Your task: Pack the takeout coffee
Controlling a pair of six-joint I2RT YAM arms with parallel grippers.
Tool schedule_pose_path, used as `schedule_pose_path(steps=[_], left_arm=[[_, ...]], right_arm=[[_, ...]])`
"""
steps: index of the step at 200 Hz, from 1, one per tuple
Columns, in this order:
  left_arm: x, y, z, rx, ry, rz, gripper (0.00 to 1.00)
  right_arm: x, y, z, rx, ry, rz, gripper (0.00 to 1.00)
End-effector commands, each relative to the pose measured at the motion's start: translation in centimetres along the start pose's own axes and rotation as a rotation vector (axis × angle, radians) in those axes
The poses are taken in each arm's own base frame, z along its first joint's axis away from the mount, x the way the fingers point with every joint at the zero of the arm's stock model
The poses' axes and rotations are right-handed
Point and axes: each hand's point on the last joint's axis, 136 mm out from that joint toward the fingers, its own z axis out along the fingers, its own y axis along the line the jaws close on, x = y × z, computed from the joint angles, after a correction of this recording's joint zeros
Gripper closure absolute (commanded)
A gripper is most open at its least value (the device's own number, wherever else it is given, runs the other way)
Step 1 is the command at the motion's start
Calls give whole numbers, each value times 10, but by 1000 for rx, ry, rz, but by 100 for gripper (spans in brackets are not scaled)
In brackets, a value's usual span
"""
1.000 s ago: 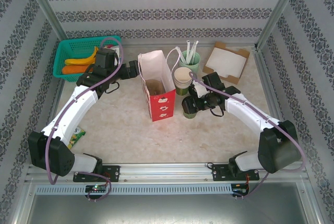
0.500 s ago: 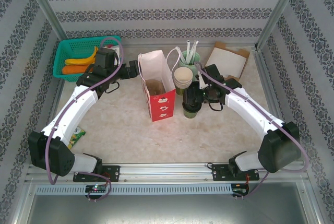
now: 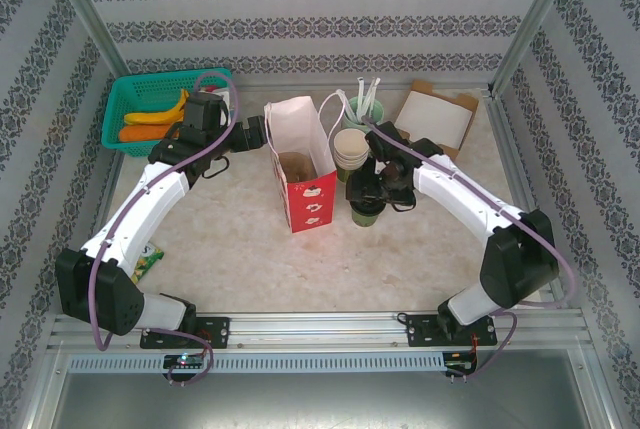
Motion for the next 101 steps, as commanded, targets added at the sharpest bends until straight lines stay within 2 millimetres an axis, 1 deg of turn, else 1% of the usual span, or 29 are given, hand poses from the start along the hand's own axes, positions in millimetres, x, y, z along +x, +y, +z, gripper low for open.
schedule_pose_path(steps=[1, 39, 101], left_arm=[[-9, 4, -3, -21, -25, 17, 0], [-8, 4, -2, -19, -20, 18, 1], [-6, 5, 1, -23, -11, 21, 0]], right_arm=[[-1, 12, -1, -19, 13, -31, 2], [-3, 5, 6, 43, 30, -66, 2], [1, 6, 12, 80, 84, -67, 2]])
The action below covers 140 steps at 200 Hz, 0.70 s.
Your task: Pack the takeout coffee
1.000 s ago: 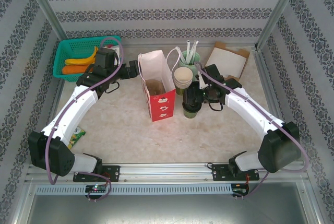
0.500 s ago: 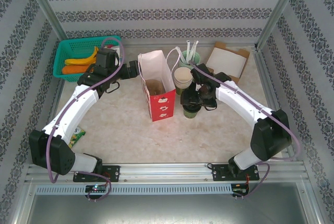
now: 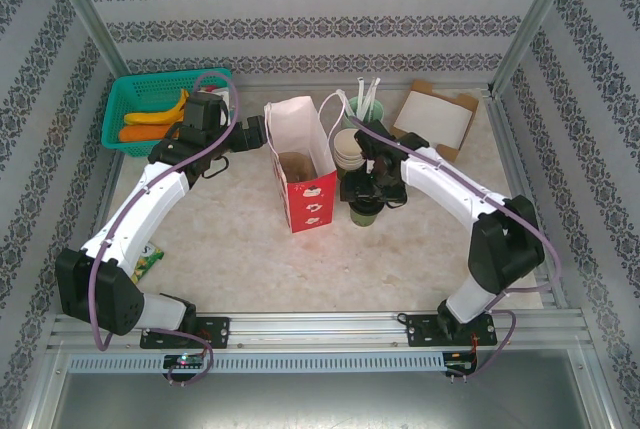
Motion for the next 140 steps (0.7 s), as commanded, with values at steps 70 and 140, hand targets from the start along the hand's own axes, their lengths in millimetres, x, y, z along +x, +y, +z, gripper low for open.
schedule_pose_path(steps=[70, 140], left_arm=[[-3, 5, 2, -20, 2, 17, 1], [0, 9, 1, -35, 3, 25, 0]], right_arm=[[9, -13, -5, 196, 111, -43, 2], [10, -6, 6, 185, 157, -56, 2]])
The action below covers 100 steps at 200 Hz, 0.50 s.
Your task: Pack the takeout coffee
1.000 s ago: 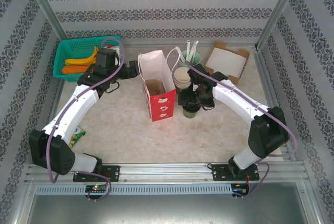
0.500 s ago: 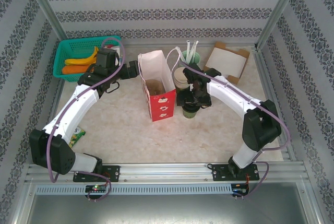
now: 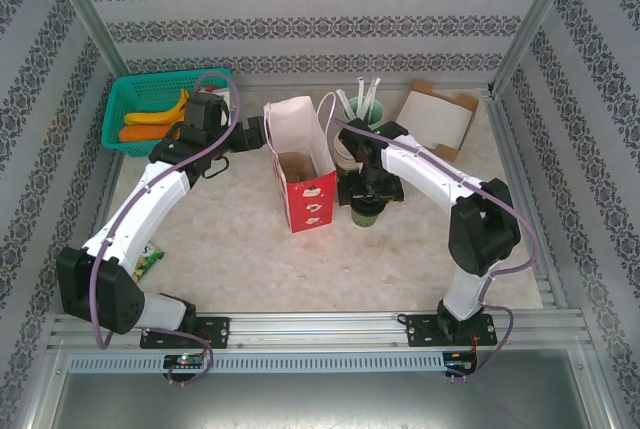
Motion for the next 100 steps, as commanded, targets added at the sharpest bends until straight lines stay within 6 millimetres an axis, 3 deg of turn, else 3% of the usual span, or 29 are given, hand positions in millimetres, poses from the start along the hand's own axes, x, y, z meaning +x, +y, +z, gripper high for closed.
schedule_pose_path(steps=[1, 100], left_arm=[[-2, 7, -1, -27, -3, 22, 0], [-1, 8, -1, -30, 0, 26, 1]], right_arm=[[2, -1, 1, 28, 25, -25, 2], [-1, -6, 7, 30, 40, 6, 5]])
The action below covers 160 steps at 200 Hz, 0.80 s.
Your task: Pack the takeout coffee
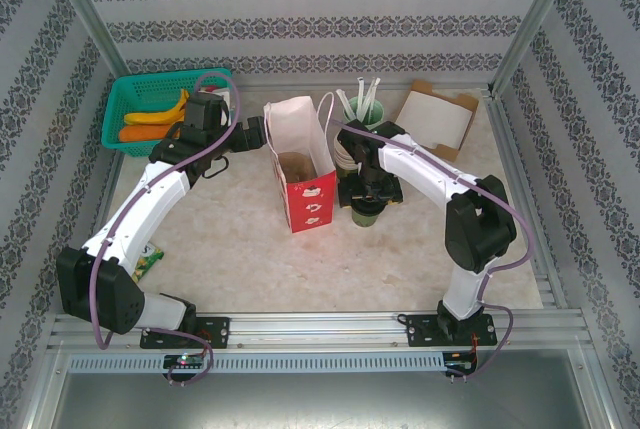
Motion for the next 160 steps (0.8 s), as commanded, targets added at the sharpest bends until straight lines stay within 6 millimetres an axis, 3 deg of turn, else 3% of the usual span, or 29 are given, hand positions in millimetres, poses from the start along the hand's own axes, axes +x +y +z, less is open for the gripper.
schedule_pose_path(steps=[1, 38, 57, 96, 160], left_arm=[[0, 7, -1, -28, 1, 18, 1], [0, 8, -1, -29, 0, 18, 1], [0, 8, -1, -28, -1, 18, 0], [-1, 8, -1, -28, -2, 19, 1], [-1, 5, -3, -15, -5, 20, 1]], right_arm=[[-1, -6, 1, 18, 18, 5, 5], [0, -7, 0, 17, 15, 6, 7], [1, -9, 2, 27, 17, 6, 2], [2, -8, 5, 19, 23, 6, 10], [0, -7, 7, 12, 20, 8, 5]])
